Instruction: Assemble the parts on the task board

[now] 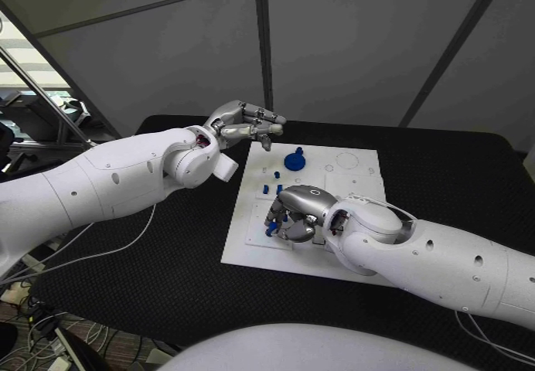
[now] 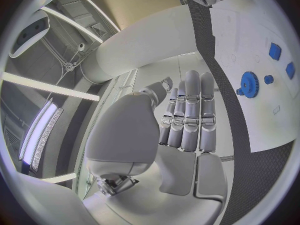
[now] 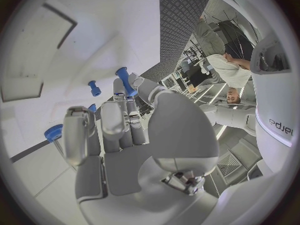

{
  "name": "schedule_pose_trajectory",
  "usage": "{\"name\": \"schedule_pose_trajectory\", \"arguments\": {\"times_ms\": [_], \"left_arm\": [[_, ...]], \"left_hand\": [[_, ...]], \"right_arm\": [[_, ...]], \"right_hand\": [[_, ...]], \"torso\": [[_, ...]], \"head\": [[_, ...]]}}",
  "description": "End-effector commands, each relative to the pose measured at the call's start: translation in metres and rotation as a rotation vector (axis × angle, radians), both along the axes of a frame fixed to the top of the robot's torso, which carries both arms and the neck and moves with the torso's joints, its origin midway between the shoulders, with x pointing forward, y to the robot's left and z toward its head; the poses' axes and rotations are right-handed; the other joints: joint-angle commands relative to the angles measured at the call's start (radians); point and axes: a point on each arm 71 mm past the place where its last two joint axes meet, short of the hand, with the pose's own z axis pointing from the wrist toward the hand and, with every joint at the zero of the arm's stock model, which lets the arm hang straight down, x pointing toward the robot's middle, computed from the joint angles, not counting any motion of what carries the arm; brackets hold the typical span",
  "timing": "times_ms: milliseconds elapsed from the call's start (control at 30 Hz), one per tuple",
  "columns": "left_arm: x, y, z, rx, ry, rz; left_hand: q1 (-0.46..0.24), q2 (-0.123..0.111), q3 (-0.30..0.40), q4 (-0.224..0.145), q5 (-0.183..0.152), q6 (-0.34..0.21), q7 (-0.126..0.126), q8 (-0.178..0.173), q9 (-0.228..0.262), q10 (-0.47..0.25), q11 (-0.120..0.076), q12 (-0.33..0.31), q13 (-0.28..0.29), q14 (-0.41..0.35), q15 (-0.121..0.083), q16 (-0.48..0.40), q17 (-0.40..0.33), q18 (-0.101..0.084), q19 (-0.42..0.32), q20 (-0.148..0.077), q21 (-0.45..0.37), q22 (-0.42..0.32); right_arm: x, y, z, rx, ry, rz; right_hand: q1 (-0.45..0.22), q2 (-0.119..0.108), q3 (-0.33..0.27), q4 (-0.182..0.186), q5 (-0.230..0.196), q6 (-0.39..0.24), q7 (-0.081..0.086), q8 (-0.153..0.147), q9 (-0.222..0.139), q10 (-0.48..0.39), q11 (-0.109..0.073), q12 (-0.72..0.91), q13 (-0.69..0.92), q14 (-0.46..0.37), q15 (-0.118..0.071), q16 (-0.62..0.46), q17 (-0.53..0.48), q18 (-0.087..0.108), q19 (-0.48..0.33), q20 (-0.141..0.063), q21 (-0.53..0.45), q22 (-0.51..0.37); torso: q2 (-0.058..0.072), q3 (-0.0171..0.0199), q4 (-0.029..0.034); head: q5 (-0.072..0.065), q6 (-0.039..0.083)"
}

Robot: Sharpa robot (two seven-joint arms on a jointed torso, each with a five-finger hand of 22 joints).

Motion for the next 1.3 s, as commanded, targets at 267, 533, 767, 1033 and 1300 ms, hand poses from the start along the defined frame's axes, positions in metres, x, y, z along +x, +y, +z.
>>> {"name": "schedule_pose_trajectory", "arguments": {"times_ms": [267,533,767,1033,1300], "left_arm": [[0.000,-0.001,0.001,-0.009,0.001,-0.010],[0.000,-0.001,0.001,-0.008,0.002,-0.009],[0.000,0.000,0.001,-0.007,0.004,-0.010],[0.000,0.001,0.001,-0.005,0.007,-0.011],[0.000,0.002,0.001,-0.005,0.008,-0.011]], "left_hand": [[0.001,0.003,-0.004,-0.001,-0.003,-0.001,0.002,-0.006,0.002,-0.005,-0.003,-0.003,0.001,0.002,0.004,-0.006,-0.002,-0.012,0.002,0.002,-0.003,-0.001],[0.001,0.003,-0.004,-0.001,-0.003,-0.001,0.002,-0.006,0.002,-0.005,-0.003,-0.003,0.001,0.002,0.004,-0.006,-0.002,-0.012,0.002,0.002,-0.003,-0.001],[0.001,0.003,-0.004,-0.001,-0.003,-0.001,0.002,-0.006,0.002,-0.005,-0.003,-0.003,0.001,0.002,0.004,-0.006,-0.002,-0.012,0.002,0.002,-0.003,-0.001],[0.001,0.003,-0.004,-0.001,-0.003,-0.001,0.002,-0.006,0.002,-0.005,-0.003,-0.003,0.001,0.002,0.004,-0.006,-0.002,-0.012,0.002,0.002,-0.003,-0.001],[0.001,0.004,-0.005,0.000,-0.004,-0.001,0.003,-0.007,0.002,-0.005,-0.002,-0.003,0.001,0.002,0.004,-0.007,-0.002,-0.012,0.003,0.002,-0.005,-0.002]], "right_arm": [[0.001,0.000,-0.003,-0.046,-0.001,0.012],[0.000,0.002,-0.005,-0.052,-0.012,0.011],[-0.004,0.004,-0.006,-0.023,-0.031,0.012],[-0.005,0.003,0.000,0.049,-0.075,-0.003],[-0.010,-0.004,0.009,0.168,-0.132,-0.024]], "right_hand": [[0.002,0.011,-0.001,0.004,0.003,0.021,-0.011,0.003,0.015,0.001,0.002,-0.004,-0.001,0.007,-0.005,-0.003,-0.001,-0.008,0.039,-0.006,-0.006,0.124],[-0.017,-0.031,-0.015,0.005,0.001,-0.062,0.015,-0.034,-0.003,-0.053,0.025,-0.031,-0.011,0.000,0.010,-0.012,-0.020,-0.005,0.030,0.003,-0.020,0.110],[-0.033,-0.070,-0.050,0.011,0.002,-0.212,-0.023,-0.033,-0.018,-0.092,0.029,-0.023,-0.011,-0.001,0.016,-0.010,-0.022,-0.003,0.027,0.013,-0.025,0.106],[-0.023,-0.076,-0.084,0.015,0.001,-0.290,-0.053,-0.033,-0.018,-0.091,0.027,-0.016,-0.006,0.000,0.015,-0.002,-0.014,-0.004,0.030,0.012,-0.022,0.111],[-0.016,-0.076,-0.095,0.016,0.004,-0.289,-0.046,-0.028,-0.015,-0.083,0.023,-0.010,-0.003,0.000,0.013,-0.001,-0.015,-0.006,0.034,0.011,-0.016,0.117]], "torso": [[0.000,0.0002,-0.0002],[0.000,-0.0008,-0.0003],[-0.001,-0.0006,0.0002],[0.000,0.0001,-0.0007],[-0.001,0.0007,-0.0014]], "head": [[0.001,-0.002],[0.001,-0.003],[-0.001,-0.001],[-0.001,0.002],[-0.005,0.008]]}}
